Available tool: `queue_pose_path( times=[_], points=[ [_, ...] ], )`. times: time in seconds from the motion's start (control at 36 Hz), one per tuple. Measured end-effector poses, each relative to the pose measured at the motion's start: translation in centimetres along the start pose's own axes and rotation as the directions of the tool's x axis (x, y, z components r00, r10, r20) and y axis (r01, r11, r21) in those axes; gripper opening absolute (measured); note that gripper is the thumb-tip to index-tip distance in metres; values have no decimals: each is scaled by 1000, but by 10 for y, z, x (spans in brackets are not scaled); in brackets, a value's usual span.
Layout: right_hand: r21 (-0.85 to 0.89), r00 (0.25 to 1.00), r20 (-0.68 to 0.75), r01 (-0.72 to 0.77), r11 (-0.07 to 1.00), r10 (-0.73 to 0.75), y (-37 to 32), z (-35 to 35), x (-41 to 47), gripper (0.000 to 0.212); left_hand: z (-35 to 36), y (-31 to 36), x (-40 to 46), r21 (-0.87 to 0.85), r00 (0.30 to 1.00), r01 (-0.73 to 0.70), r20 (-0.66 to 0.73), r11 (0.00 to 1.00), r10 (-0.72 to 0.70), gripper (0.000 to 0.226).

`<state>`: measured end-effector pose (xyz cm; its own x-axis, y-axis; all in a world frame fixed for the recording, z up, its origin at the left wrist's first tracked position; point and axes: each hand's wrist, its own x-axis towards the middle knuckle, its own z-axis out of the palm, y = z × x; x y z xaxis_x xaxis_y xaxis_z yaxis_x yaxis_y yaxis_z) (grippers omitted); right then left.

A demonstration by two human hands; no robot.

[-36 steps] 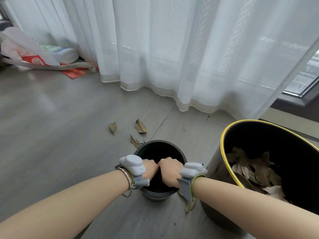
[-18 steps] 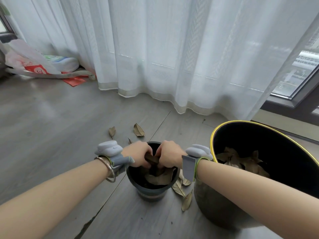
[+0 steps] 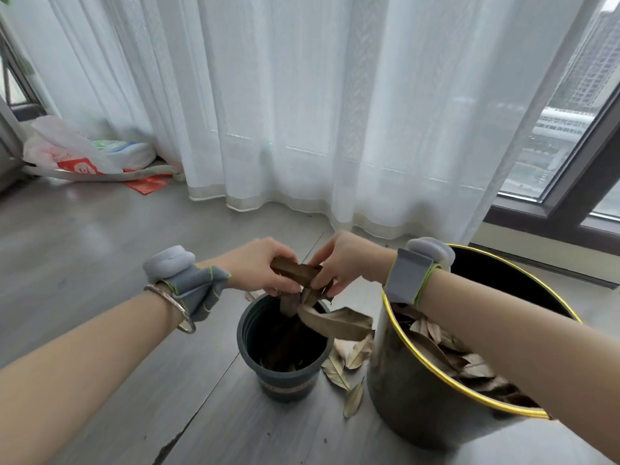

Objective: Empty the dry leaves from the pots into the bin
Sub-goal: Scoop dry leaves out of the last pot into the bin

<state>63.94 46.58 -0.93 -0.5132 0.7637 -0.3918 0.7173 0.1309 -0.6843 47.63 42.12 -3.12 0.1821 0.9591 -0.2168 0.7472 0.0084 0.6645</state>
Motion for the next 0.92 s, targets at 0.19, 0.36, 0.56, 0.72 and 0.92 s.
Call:
queue_pose_path(
  times=[0.19,0.36,0.56,0.72,0.92],
  points=[
    [75,1000,1,0,997,0,2,-57,-38,19,-9,54,3,-151,994,-110,3,982,112,6],
    [117,999,-27,-29,993,33,20,-103,-74,25,6,95,20,-254,980,-189,10,948,198,14],
    [135,985,-60,-153,979,162,71,-116,-98,20,52,127,51,-210,960,-231,108,950,258,8],
    [132,961,58,-277,952,272,119,-93,-101,29,91,135,66,119,929,-281,282,952,239,8],
    [37,934,88,-351,936,347,155,-74,-93,31,122,137,73,468,911,-379,340,799,233,33]
  ],
)
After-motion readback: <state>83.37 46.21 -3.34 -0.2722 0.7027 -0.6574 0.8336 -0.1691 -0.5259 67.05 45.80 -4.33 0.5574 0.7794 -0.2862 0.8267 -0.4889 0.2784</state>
